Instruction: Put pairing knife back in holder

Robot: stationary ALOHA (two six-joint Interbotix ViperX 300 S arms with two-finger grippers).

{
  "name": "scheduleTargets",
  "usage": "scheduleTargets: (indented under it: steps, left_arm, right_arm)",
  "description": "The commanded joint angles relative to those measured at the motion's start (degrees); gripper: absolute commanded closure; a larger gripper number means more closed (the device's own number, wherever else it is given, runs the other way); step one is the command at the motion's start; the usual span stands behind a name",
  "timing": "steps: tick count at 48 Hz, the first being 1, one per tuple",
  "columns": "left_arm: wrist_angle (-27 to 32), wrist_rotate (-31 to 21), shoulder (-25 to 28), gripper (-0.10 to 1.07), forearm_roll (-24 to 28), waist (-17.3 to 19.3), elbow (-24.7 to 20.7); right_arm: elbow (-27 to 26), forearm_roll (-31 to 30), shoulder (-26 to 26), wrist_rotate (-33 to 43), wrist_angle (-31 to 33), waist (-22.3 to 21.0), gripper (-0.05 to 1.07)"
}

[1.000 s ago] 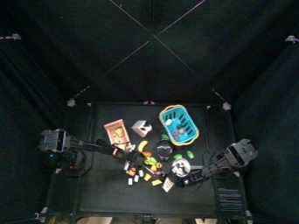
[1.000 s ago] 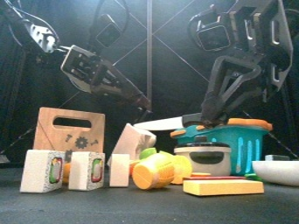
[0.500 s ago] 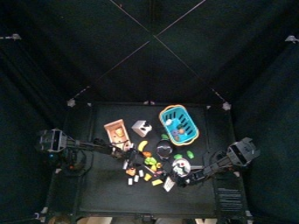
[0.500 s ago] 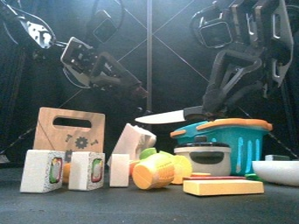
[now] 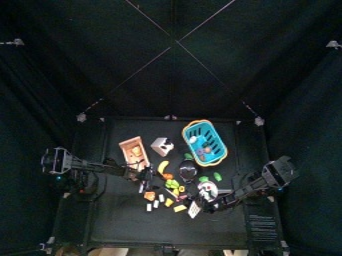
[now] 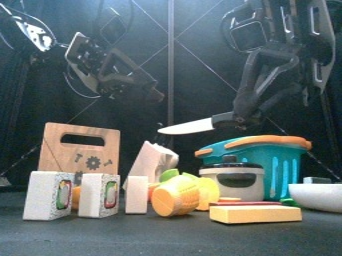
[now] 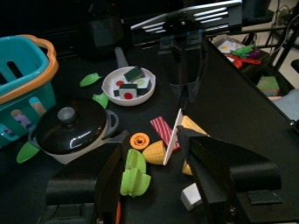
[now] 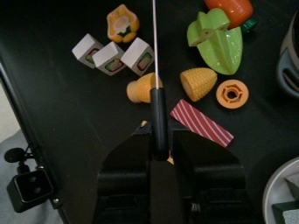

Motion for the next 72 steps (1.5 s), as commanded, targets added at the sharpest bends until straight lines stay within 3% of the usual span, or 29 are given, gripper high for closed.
scheduleTargets:
  steps: [1,9,18,25,41,54,65,72]
  left_arm:
    - [-0.4,-0.1,-2.0,0.13,-1.8,0.3,-0.6]
    - [0.6,0.2,-4.6,0.13,-6.4,0.6,-0.6]
    - [5.0,0.1,-9.5,0.13,-6.8,2.7,-0.4]
    - [8.6,0.1,-13.0,0.13,-6.8,3.2,1.0]
    - [9.1,0.1,-19.3,0.13,-7.2,3.4,5.9]
    - [9.4,0.1,-21.1,0.13,-8.6,3.6,7.8]
    - [9.4,0.1,-21.1,0.13,-9.1,3.8,8.2]
    - [9.5,0.0,-21.1,0.13,-9.1,3.9,8.6]
  right_arm:
    - [-0.8,1.4,-3.8,-0.1,-0.1,-1.5,0.58]
    - [-0.3,3.0,-8.1,-0.3,-0.1,-4.0,0.58]
    - [1.0,2.6,-13.4,-0.9,-0.1,-7.6,0.58]
    - [1.0,4.9,-16.7,-6.9,0.1,-10.6,0.58]
    - [-2.9,27.1,-19.9,-35.4,1.9,-20.6,0.57]
    - [-11.1,45.8,-20.0,-62.6,11.8,-28.4,0.58]
    - [-16.6,56.9,-19.3,-76.8,16.8,-37.0,0.58]
    - [-20.9,62.8,-17.1,-84.9,23.6,-42.5,0.58]
